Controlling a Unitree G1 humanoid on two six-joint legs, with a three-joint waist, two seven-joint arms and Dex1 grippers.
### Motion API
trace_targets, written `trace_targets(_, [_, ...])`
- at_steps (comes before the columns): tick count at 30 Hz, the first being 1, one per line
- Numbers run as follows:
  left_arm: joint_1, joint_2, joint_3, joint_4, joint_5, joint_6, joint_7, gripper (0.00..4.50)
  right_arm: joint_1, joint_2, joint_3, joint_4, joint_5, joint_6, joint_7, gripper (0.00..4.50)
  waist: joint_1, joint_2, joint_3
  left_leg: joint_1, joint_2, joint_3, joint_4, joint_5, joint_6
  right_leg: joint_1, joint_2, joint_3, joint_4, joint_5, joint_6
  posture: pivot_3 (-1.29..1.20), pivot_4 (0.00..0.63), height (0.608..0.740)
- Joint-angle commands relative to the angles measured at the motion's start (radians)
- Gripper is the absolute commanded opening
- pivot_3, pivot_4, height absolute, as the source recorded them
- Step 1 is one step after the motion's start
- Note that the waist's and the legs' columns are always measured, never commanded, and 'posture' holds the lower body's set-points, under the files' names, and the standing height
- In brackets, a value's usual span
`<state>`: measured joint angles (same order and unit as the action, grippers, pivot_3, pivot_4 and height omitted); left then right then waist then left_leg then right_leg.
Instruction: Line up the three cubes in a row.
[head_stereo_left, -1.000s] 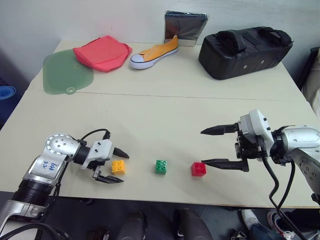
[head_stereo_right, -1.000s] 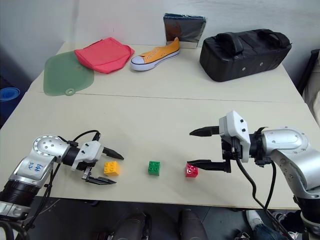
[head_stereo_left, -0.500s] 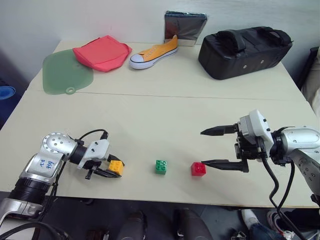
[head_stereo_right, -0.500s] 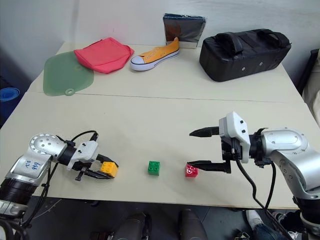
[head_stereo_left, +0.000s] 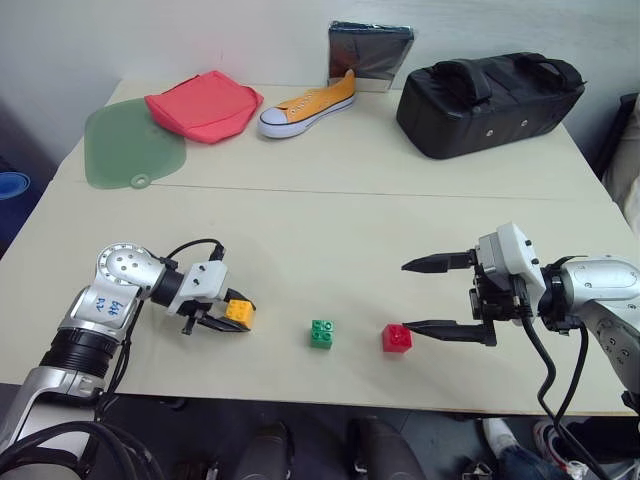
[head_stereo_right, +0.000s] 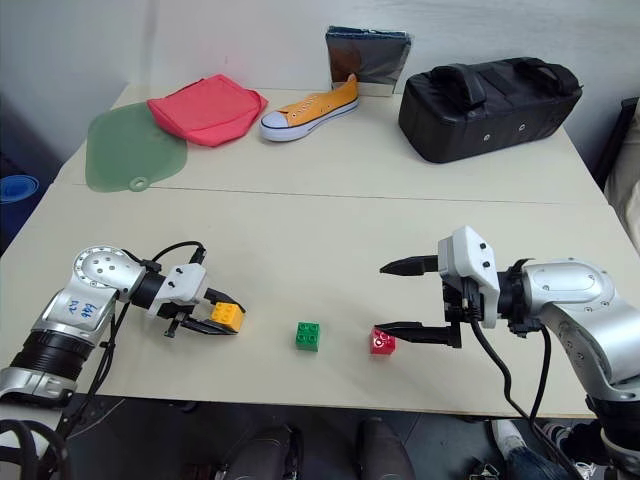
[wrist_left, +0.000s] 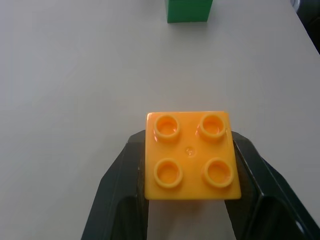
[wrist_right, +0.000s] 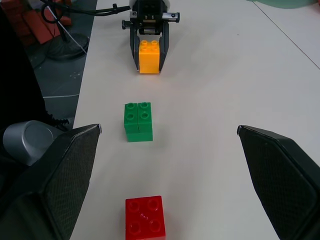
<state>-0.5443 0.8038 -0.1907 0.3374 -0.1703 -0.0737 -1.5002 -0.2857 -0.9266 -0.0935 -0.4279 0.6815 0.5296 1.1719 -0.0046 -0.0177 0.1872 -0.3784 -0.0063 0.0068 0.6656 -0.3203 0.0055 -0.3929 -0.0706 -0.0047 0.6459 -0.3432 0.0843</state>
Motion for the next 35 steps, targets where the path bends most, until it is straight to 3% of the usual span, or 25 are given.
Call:
trace_targets(1, [0.006,0.005,-0.002,-0.045,-0.018,0.023,-0.033,2.45,0.001,-0.003,-0.035,-0.032,0.018,0.000,-0.008,4.50,0.001,0.000,0.000,0.000,0.000,0.000,0.000,0.000,0.000,0.000,0.000,0.000,0.000,0.000,0.000,0.00,0.150,0.740])
trace_targets(3, [0.010,0.005,-0.002,-0.059,-0.023,0.035,-0.030,3.01,-0.001,-0.003,-0.033,-0.030,0.019,0.000,-0.011,4.50,0.001,0.000,0.000,0.000,0.000,0.000,0.000,0.000,0.000,0.000,0.000,0.000,0.000,0.000,0.000,0.00,0.150,0.740])
trace_targets(5, [0.016,0.005,-0.001,-0.073,-0.027,0.047,-0.027,3.01,-0.002,-0.001,-0.031,-0.028,0.019,0.000,-0.014,4.50,0.000,0.000,0.000,0.000,0.000,0.000,0.000,0.000,0.000,0.000,0.000,0.000,0.000,0.000,0.000,0.00,0.150,0.740])
trace_targets(10, [0.028,0.017,0.001,-0.092,-0.027,0.074,-0.025,4.19,-0.005,0.001,-0.027,-0.029,0.020,-0.002,-0.017,4.50,0.000,0.000,0.000,0.000,0.000,0.000,0.000,0.000,0.000,0.000,0.000,0.000,0.000,0.000,0.000,0.00,0.150,0.740])
trace_targets(12, [0.036,0.030,0.008,-0.109,-0.045,0.104,-0.040,4.47,-0.004,0.002,-0.026,-0.029,0.020,-0.002,-0.018,4.50,0.000,0.000,0.000,0.000,0.000,0.000,0.000,0.000,0.000,0.000,0.000,0.000,0.000,0.000,0.000,0.00,0.150,0.740])
trace_targets(20, [0.068,0.209,0.143,-0.237,-0.187,0.278,-0.071,4.47,0.019,-0.028,-0.054,-0.008,0.014,-0.019,0.018,4.50,-0.001,0.000,0.000,0.000,0.000,0.000,0.000,0.000,0.000,0.000,0.000,0.000,0.000,0.000,0.000,0.00,0.150,0.740])
trace_targets(25, [0.247,0.367,0.324,-0.350,-0.286,0.369,-0.057,4.47,0.143,-0.115,-0.176,0.037,0.007,-0.057,0.135,4.50,-0.002,0.001,0.000,0.000,0.000,0.000,-0.003,0.000,0.001,0.000,0.000,0.001,-0.002,0.000,0.000,0.00,0.150,0.740])
trace_targets(30, [0.446,0.437,0.544,-0.357,-0.304,0.402,-0.038,4.47,0.344,-0.176,-0.357,0.157,-0.059,-0.138,0.267,4.50,0.004,0.001,0.000,0.001,0.000,0.000,-0.003,-0.002,0.003,0.002,-0.001,0.000,-0.004,0.000,-0.001,0.00,0.150,0.740])
trace_targets(35, [0.516,0.439,0.610,-0.348,-0.298,0.371,-0.033,4.47,0.421,-0.183,-0.434,0.196,-0.065,-0.151,0.309,4.50,0.000,0.001,0.000,0.004,0.000,0.000,-0.004,-0.002,0.004,0.003,-0.001,0.001,-0.002,-0.001,-0.002,0.00,0.150,0.740])
